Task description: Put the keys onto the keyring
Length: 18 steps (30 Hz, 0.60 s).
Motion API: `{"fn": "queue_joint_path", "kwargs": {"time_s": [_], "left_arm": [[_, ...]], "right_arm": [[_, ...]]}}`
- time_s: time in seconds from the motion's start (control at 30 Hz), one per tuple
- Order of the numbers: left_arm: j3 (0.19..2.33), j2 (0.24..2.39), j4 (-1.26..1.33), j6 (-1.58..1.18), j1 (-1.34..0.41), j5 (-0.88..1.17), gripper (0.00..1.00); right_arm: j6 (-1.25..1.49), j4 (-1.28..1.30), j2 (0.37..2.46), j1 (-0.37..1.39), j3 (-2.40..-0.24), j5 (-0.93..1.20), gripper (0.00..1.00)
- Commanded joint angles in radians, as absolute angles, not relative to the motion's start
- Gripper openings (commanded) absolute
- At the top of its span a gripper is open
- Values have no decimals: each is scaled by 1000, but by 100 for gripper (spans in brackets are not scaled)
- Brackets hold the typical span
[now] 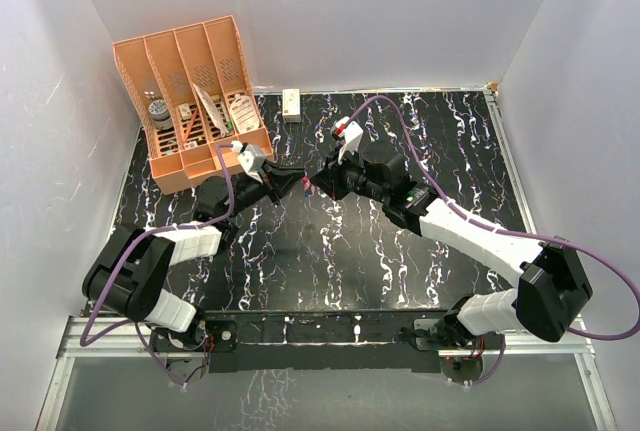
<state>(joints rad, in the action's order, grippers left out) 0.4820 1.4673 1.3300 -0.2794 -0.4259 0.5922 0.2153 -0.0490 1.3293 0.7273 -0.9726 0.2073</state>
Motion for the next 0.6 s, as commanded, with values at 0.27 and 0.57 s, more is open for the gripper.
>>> {"fn": "queue_joint_path", "kwargs": {"time_s": [0.27,0.57], "left_arm": [[490,1453,1359,-235,-441,617,0],[489,1445,1354,-227,-442,611,0]], "right_arm": [[227,-94,1324,733,-1025,198,0],[230,-94,1321,732,-1023,191,0]]}}
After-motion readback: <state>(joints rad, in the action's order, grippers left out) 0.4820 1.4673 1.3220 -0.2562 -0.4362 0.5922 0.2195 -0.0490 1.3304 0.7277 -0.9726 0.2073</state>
